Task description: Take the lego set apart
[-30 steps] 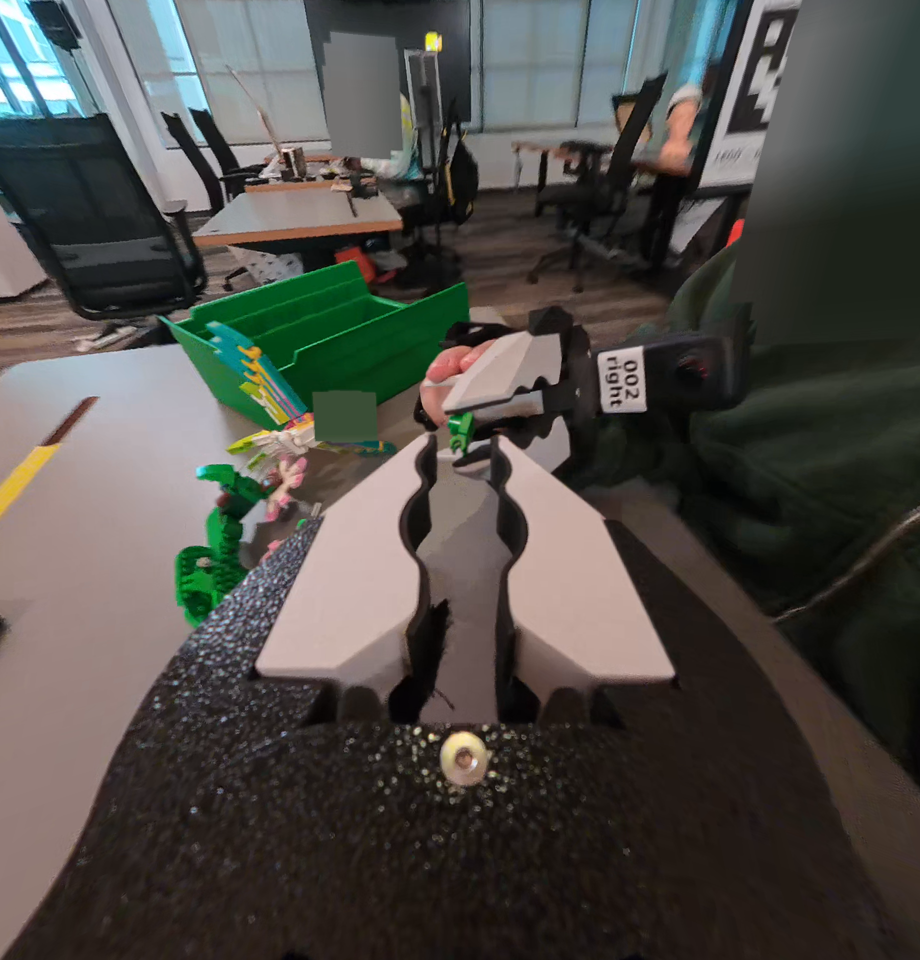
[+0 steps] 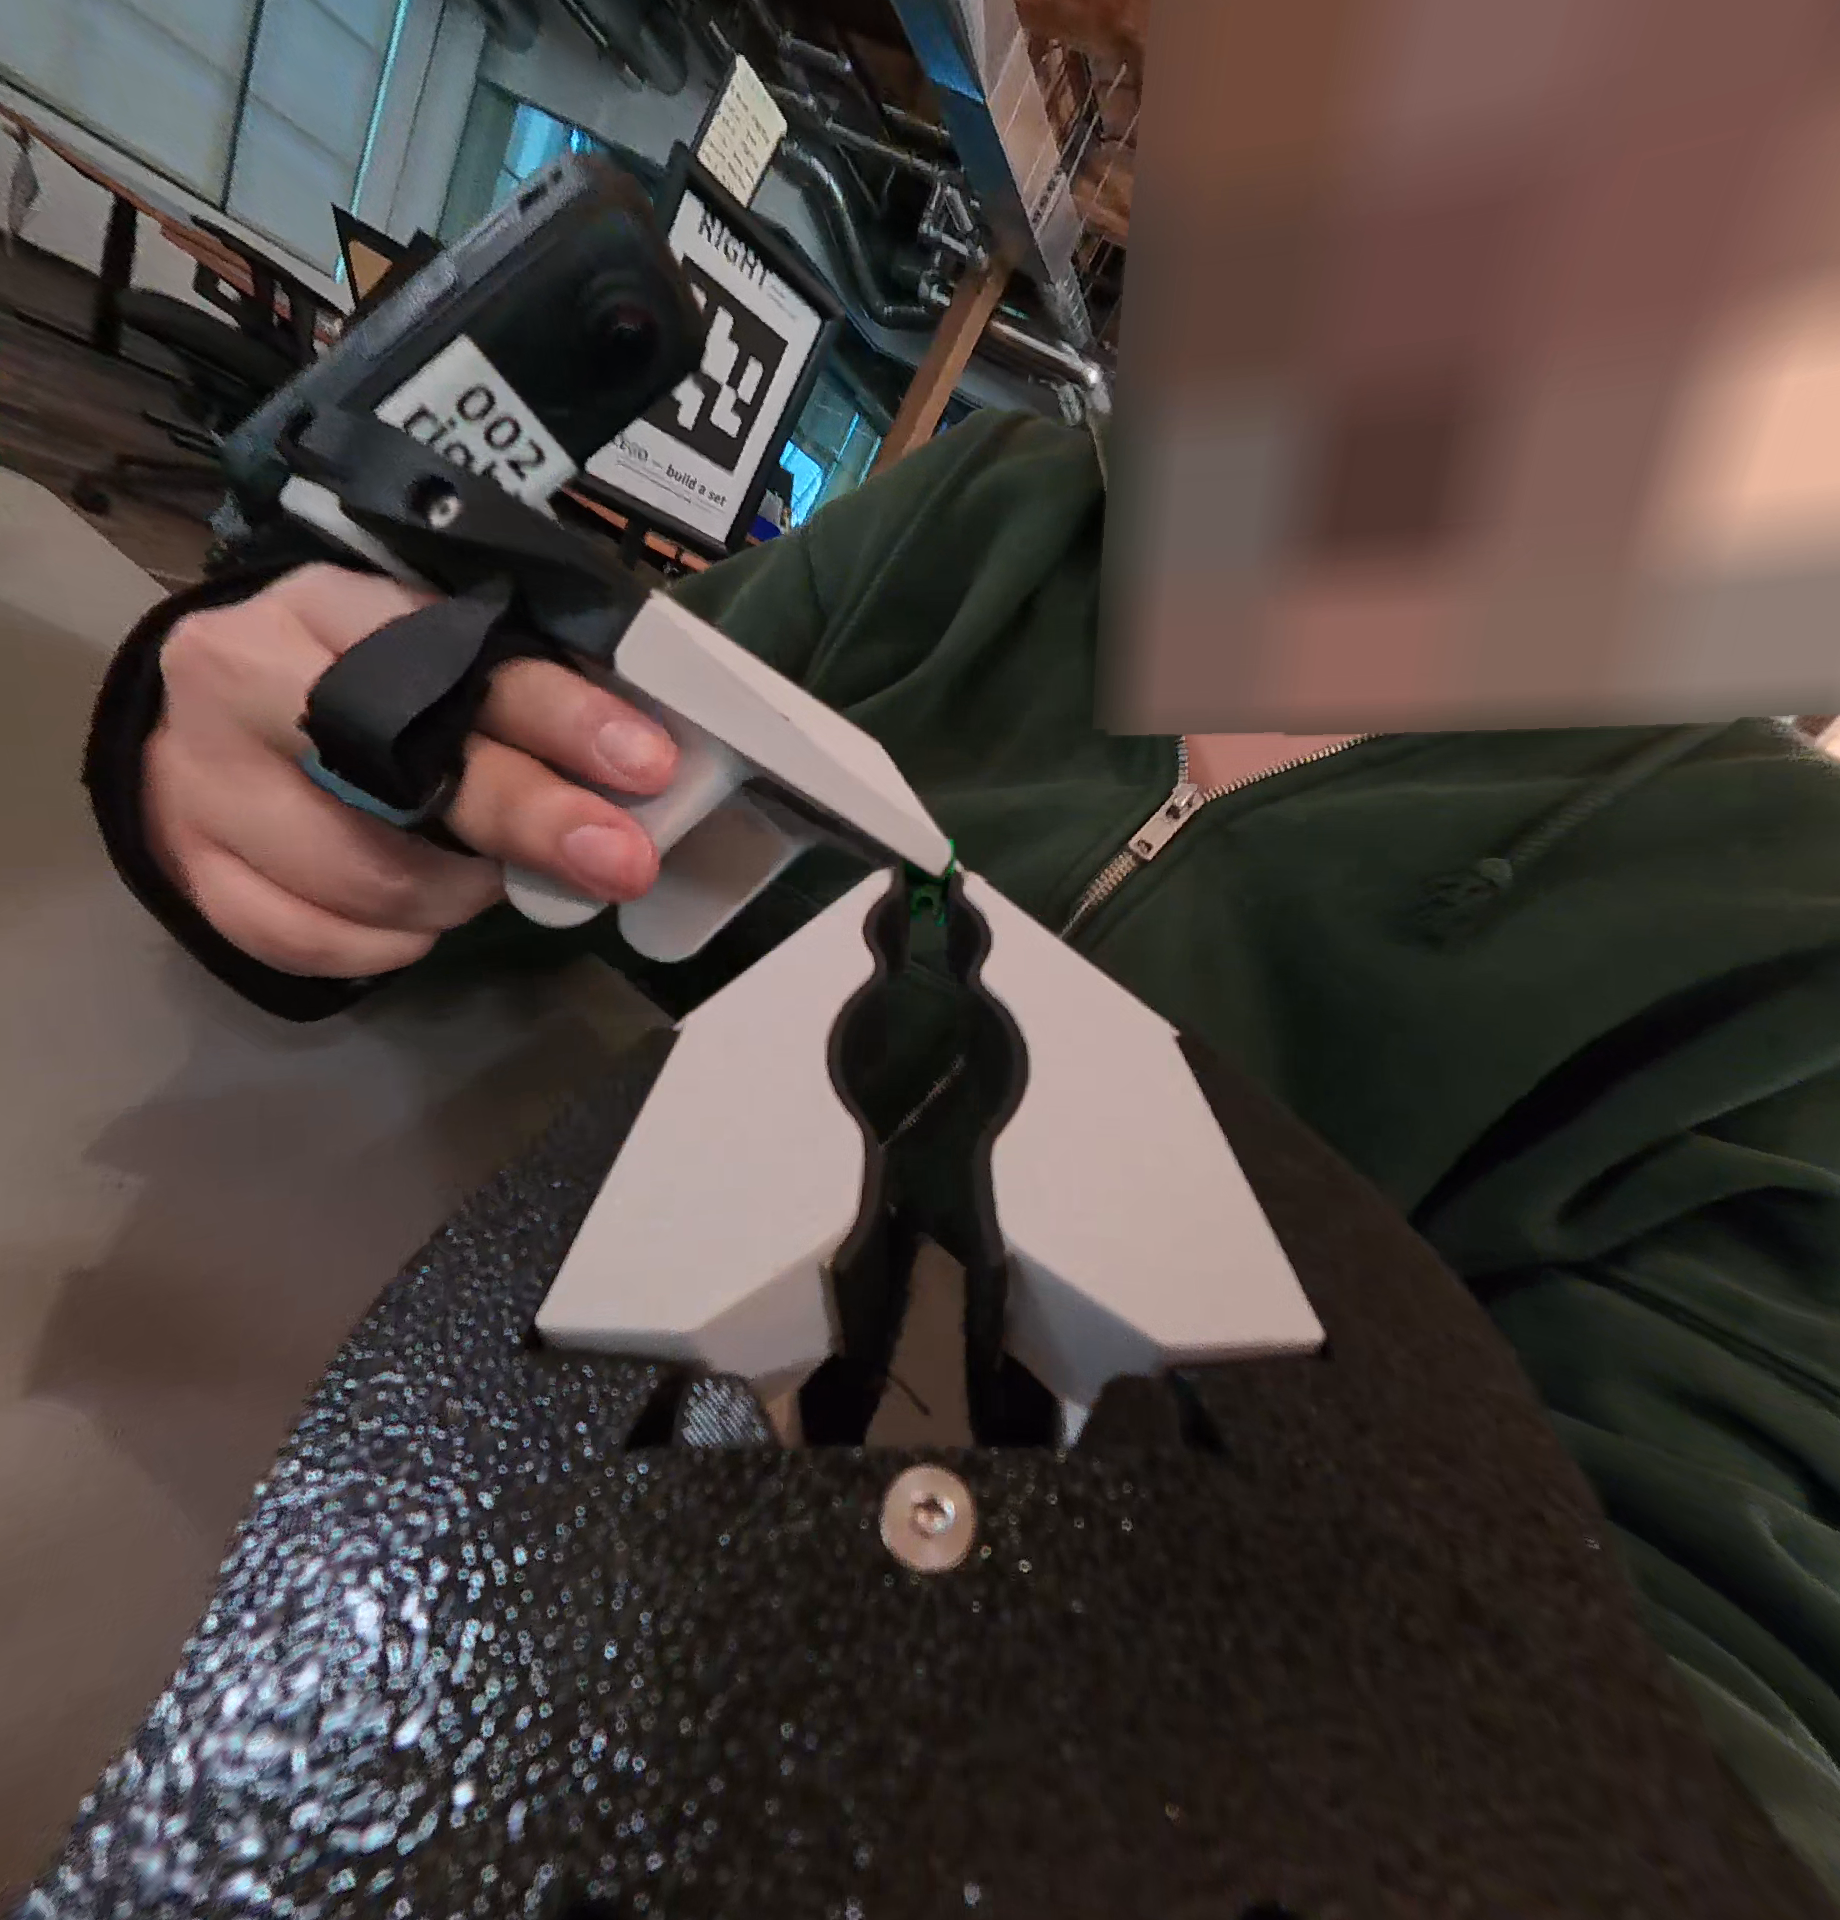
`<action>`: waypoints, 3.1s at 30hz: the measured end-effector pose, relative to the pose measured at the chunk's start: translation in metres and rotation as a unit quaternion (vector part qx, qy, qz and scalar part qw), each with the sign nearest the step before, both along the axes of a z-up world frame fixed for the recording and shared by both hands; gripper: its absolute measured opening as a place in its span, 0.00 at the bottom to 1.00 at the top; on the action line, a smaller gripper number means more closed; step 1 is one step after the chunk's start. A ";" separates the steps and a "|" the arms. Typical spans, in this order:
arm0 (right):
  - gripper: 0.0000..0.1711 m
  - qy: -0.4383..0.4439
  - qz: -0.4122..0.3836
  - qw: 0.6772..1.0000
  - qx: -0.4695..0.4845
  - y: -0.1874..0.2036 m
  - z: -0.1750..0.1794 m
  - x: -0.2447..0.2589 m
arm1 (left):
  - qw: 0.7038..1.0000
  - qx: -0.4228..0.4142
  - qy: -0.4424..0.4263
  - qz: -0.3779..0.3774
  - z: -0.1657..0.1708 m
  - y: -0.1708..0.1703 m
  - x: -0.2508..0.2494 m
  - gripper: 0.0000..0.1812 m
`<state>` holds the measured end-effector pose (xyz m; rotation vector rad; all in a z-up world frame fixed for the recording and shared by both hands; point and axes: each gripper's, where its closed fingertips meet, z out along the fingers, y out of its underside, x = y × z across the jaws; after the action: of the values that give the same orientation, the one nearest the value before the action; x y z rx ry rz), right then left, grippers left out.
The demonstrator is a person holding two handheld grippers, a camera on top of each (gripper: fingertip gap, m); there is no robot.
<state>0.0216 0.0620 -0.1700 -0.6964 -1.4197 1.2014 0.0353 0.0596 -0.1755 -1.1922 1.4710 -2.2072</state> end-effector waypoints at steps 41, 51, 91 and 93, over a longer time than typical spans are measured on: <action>0.04 -0.025 -0.162 0.980 -0.110 0.089 -0.021 0.005 | 0.857 0.319 0.013 0.404 -0.031 0.089 -0.007 0.06; 0.03 -0.065 -0.105 0.982 -0.144 0.075 -0.032 0.001 | 0.867 0.322 0.013 0.381 -0.033 0.080 -0.003 0.06; 0.08 -0.131 0.122 0.831 -0.527 0.062 -0.044 -0.001 | 0.695 0.584 -0.012 0.420 -0.038 0.069 -0.002 0.06; 0.07 -0.129 0.109 0.843 -0.511 0.062 -0.044 -0.001 | 0.690 0.587 -0.008 0.424 -0.038 0.070 -0.003 0.06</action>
<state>0.0205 0.1244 -0.2143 -1.4904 -0.9863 2.1339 0.0323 0.1300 -0.2138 -0.9562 1.4022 -0.4083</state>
